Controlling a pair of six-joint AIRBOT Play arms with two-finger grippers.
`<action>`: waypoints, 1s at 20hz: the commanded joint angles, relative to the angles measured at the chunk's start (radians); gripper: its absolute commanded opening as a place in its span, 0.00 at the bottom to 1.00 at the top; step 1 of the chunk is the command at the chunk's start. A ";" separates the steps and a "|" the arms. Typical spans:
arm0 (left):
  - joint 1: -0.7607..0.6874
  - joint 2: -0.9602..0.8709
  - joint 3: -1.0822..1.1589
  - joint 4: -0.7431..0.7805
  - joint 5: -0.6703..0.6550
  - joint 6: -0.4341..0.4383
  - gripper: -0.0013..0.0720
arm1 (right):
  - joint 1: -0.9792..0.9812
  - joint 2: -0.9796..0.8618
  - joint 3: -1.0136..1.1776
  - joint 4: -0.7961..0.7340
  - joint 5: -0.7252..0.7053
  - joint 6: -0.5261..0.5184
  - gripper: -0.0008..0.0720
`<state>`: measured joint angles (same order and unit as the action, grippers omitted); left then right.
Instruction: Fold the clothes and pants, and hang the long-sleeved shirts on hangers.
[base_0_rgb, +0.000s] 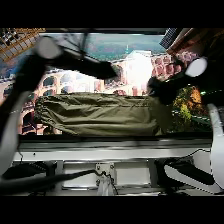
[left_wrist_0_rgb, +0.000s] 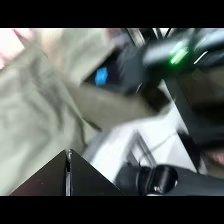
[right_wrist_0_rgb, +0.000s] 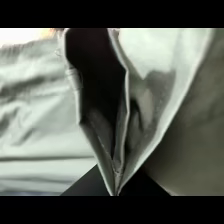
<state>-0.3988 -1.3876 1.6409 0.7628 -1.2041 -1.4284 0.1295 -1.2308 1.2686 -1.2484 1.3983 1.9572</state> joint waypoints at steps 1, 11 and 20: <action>0.155 0.248 -0.172 0.026 -0.012 0.000 0.03 | 0.200 0.000 -0.086 -0.016 -0.183 0.090 0.03; 0.214 0.496 -0.459 0.068 -0.012 -0.050 0.03 | 0.516 -0.176 -0.108 -0.008 -0.467 0.117 0.79; 0.200 0.583 -0.535 0.079 -0.016 -0.086 0.03 | 0.451 0.045 -0.116 -0.463 -0.140 0.074 0.79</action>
<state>-0.1917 -0.8474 1.1458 0.8310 -1.2205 -1.4918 0.6025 -1.2663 1.1584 -1.4574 1.0863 2.0602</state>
